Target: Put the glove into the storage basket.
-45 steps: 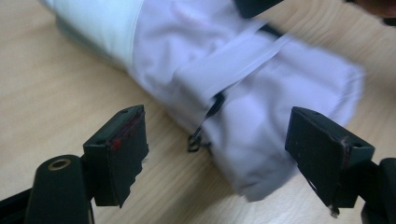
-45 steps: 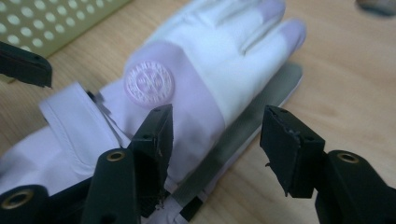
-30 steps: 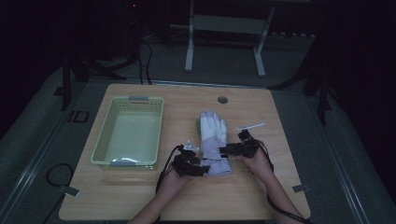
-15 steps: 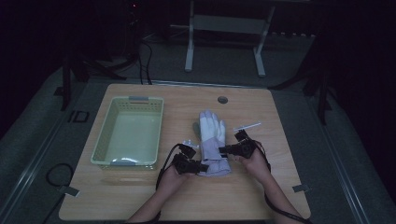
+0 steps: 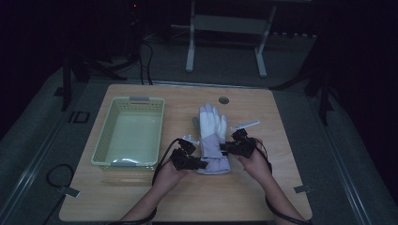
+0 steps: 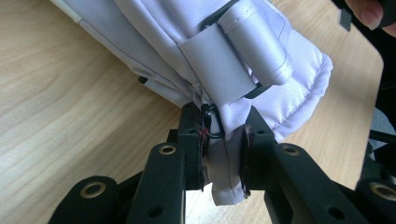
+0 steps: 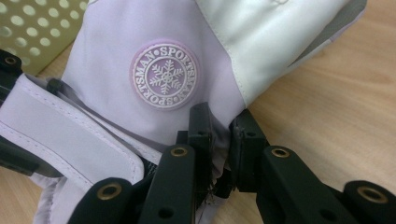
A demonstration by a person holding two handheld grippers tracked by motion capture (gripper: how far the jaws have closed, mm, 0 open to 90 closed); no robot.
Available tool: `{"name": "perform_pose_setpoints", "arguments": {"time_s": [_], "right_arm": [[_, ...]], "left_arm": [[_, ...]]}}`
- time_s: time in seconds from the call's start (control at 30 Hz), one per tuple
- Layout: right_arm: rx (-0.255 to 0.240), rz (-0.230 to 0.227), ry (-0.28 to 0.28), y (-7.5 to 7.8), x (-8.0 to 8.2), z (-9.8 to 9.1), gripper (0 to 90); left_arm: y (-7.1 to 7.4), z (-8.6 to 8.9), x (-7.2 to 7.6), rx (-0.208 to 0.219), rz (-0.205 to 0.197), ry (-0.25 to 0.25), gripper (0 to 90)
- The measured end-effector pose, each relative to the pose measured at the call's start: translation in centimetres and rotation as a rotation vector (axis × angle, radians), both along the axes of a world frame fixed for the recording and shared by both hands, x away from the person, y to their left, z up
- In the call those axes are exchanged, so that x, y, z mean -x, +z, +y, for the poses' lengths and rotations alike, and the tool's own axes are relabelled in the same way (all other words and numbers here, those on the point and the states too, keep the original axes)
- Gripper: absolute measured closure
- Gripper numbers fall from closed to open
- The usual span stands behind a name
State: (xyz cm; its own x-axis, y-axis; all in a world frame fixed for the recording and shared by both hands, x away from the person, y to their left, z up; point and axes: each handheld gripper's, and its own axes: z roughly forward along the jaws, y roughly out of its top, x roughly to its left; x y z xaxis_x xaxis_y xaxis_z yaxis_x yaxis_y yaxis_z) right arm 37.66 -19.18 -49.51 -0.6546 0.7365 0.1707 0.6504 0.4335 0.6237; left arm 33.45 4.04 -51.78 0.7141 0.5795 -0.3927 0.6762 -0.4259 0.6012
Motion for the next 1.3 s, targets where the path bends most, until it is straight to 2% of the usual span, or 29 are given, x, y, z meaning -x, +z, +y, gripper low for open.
{"name": "perform_pose_setpoints", "arguments": {"time_s": [0.2, 0.53, 0.8, 1.17, 1.3], "right_arm": [[0.021, -0.046, 0.007, 1.5, 0.3, 0.9, 80.6], [0.024, -0.092, 0.007, 3.9, 0.3, 2.7, 80.8], [0.012, -0.124, 0.024, 5.9, -0.2, 5.2, 80.8], [-0.010, -0.127, 0.061, 7.4, -0.8, 8.7, 80.8], [-0.018, -0.131, 0.075, 8.1, -1.0, 10.5, 80.8]], "left_arm": [[1.3, 0.5, 0.0, -0.012, -0.027, -0.008, 74.4], [3.8, 2.2, -0.4, -0.033, -0.055, -0.018, 74.4], [5.9, 4.7, -0.7, -0.049, -0.066, -0.009, 74.4], [8.1, 8.4, -0.8, -0.085, -0.077, 0.002, 74.4], [8.9, 10.0, -0.6, -0.102, -0.082, 0.015, 74.4]]}}
